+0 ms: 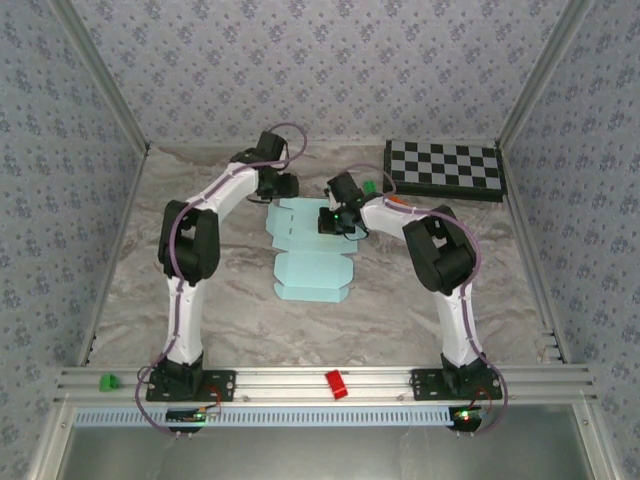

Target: Fold the paper box

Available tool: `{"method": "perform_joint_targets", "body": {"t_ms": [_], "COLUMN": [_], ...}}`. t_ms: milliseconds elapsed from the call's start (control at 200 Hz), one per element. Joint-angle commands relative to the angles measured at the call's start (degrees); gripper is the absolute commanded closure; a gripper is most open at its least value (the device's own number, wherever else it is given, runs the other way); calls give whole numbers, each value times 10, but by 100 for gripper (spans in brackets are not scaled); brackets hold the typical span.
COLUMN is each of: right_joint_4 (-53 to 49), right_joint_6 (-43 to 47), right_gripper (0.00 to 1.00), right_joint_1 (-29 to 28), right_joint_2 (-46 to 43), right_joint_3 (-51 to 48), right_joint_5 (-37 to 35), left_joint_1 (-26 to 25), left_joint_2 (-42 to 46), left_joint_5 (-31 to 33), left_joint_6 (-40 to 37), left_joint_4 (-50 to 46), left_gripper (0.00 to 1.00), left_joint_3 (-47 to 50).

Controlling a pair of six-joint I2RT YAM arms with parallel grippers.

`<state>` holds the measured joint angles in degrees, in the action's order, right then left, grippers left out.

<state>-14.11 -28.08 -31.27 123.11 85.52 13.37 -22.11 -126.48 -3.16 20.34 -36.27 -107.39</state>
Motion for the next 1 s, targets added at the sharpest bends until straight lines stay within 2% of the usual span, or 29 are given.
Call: {"method": "perform_joint_targets", "body": {"t_ms": [0, 375, 610, 770, 995], "right_joint_4": [-10, -13, -14, -14, -14], "right_joint_6": [-10, -8, -11, -10, -9], "right_gripper": [100, 100, 100, 100, 100], "right_joint_1": [-1, -1, -1, -1, -2], "right_joint_2": [11, 18, 21, 22, 28], "right_joint_3": [1, 2, 3, 4, 7], "right_joint_5": [11, 14, 17, 19, 19], "left_joint_1": [2, 3, 3, 3, 1], "left_joint_2": [-25, -67, -80, -64, -45], "left_joint_5": [-16, -1, -25, -48, -80], "left_joint_6": [-11, -17, -23, -27, -26], "left_joint_4": [-42, -66, -73, -63, -45], "left_gripper": [48, 47, 49, 55, 56], "left_joint_3": [-31, -72, -90, -87, -81]}}
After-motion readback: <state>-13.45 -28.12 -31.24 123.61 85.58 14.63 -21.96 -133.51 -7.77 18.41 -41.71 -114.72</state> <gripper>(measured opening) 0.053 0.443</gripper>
